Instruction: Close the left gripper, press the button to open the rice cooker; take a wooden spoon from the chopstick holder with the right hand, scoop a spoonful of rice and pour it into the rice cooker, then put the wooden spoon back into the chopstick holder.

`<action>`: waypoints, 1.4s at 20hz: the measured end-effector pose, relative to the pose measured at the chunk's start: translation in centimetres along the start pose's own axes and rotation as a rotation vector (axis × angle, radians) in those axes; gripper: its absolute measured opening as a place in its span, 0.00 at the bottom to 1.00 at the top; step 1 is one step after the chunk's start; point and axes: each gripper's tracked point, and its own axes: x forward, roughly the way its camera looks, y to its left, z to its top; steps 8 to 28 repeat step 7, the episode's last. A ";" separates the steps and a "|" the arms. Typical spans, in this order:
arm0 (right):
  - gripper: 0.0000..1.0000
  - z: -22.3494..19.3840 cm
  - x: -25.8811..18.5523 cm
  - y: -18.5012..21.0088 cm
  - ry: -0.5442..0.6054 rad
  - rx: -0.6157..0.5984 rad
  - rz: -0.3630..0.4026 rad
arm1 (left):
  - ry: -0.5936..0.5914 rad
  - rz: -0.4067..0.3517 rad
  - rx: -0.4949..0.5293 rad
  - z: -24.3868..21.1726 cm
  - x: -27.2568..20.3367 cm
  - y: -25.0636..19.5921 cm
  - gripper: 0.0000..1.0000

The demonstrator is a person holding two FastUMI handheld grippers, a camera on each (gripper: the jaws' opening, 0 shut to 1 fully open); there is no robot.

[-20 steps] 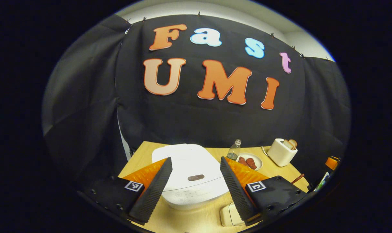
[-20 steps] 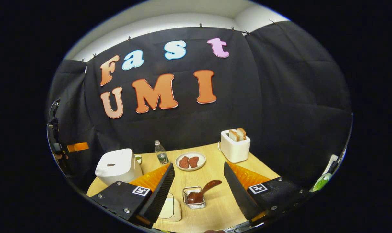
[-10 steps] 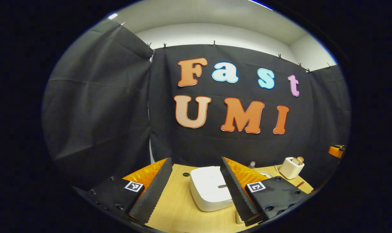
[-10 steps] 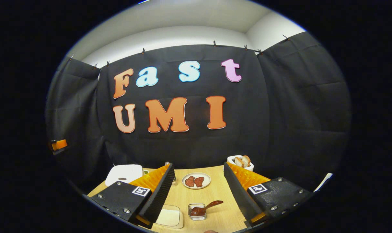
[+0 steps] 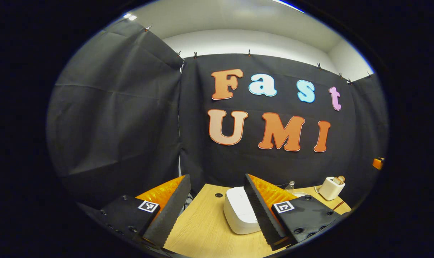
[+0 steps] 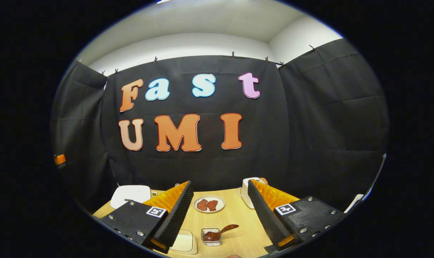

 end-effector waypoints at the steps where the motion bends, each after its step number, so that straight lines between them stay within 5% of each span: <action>1: 0.95 -0.1 -0.1 -0.2 0.002 -0.003 -0.005 | -0.012 -0.010 0.007 0.4 0.0 -0.3 1.00; 28: 0.95 0.2 -1.0 -1.3 -0.001 0.004 -0.041 | -0.084 -0.049 0.011 2.6 -0.2 -1.9 1.00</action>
